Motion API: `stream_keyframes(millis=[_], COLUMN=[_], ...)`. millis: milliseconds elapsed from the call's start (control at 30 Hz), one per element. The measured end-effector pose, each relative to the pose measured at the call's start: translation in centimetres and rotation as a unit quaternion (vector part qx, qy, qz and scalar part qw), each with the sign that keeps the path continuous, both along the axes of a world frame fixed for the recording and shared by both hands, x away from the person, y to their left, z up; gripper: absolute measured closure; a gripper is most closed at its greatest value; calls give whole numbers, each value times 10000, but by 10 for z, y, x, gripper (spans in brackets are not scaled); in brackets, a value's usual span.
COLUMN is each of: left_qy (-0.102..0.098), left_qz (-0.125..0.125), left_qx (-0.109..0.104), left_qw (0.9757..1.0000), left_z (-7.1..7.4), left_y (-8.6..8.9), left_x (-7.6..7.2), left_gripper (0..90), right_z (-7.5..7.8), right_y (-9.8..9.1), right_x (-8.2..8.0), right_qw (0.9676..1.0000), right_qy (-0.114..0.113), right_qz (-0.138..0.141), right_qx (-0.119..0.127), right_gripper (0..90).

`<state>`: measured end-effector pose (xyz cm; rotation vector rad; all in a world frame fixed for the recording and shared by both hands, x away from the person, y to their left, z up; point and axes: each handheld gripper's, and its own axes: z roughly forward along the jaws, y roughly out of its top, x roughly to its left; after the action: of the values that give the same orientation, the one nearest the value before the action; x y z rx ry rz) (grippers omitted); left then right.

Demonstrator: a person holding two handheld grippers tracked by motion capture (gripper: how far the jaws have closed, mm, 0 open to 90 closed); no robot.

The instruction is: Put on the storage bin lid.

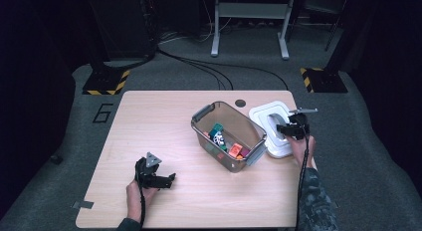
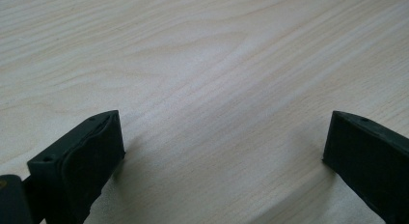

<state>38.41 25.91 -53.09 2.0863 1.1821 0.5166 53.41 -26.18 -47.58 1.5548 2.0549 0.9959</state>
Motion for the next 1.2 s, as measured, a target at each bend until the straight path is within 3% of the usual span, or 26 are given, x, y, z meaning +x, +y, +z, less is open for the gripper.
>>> stream_keyframes(millis=[433,1200], left_qy=[13,1], left_qz=[-27,-60], left_qx=[13,14], left_qw=[10000,10000], left_z=[0,0], left_y=[0,0], left_x=[0,0], left_gripper=[4,4], right_z=[41,102], right_y=[-1,4], right_x=[2,10], right_qw=[9995,9979], right_qy=[-295,-536], right_qz=[138,356], right_qx=[-30,-77], right_gripper=[671,672])
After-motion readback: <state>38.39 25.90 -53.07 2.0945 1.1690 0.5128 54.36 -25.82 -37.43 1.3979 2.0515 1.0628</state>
